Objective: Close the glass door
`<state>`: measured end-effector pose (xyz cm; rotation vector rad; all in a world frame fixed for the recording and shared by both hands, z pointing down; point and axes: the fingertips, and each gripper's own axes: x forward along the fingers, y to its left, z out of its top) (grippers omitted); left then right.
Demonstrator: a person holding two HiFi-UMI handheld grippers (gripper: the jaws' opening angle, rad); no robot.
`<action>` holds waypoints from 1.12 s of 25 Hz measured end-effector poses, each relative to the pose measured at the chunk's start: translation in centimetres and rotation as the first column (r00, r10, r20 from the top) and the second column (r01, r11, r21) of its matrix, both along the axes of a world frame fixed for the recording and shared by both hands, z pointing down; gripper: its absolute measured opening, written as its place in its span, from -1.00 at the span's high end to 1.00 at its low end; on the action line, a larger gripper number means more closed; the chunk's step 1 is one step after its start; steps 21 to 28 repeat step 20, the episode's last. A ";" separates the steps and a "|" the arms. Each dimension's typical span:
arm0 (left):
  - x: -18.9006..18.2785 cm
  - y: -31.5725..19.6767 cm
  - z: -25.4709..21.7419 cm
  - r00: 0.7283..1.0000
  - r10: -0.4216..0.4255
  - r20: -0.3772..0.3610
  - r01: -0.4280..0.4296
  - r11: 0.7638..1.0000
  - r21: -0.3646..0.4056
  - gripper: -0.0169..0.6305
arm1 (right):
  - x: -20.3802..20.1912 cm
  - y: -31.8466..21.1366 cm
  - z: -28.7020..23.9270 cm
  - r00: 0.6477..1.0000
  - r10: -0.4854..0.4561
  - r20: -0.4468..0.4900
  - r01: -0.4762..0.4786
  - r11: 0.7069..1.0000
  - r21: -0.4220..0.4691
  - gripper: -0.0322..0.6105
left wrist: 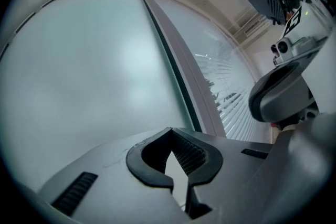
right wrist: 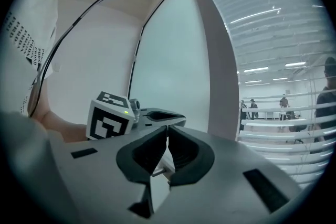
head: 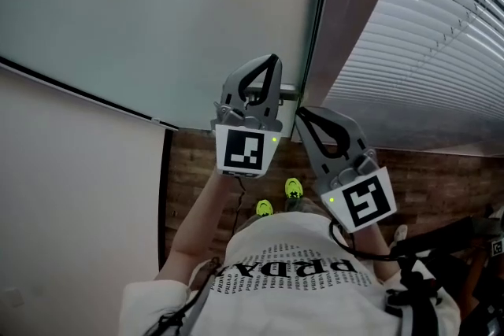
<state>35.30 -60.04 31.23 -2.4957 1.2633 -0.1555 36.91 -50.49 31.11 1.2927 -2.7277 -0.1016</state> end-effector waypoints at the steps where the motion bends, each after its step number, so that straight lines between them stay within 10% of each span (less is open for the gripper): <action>1: -0.7 1.1 0.1 1.000 0.008 -0.007 -0.008 1.000 -0.015 0.94 | -0.5 0.3 -0.1 1.000 0.003 0.000 -0.003 1.000 0.002 0.88; 6: -5.2 8.9 0.0 0.997 0.079 -0.027 -0.080 0.996 -0.048 0.94 | -5.0 2.8 -1.0 0.999 0.011 -0.037 -0.010 1.000 0.028 0.88; 13: -1.2 10.0 1.9 0.995 0.084 -0.054 -0.091 0.984 -0.154 0.94 | -1.4 0.7 0.0 1.000 -0.003 0.001 0.003 1.000 0.022 0.88; 28: -4.4 12.4 0.3 0.994 0.101 -0.041 -0.105 0.989 -0.108 0.94 | -5.5 2.9 -1.2 0.999 -0.019 -0.032 0.020 0.999 0.039 0.88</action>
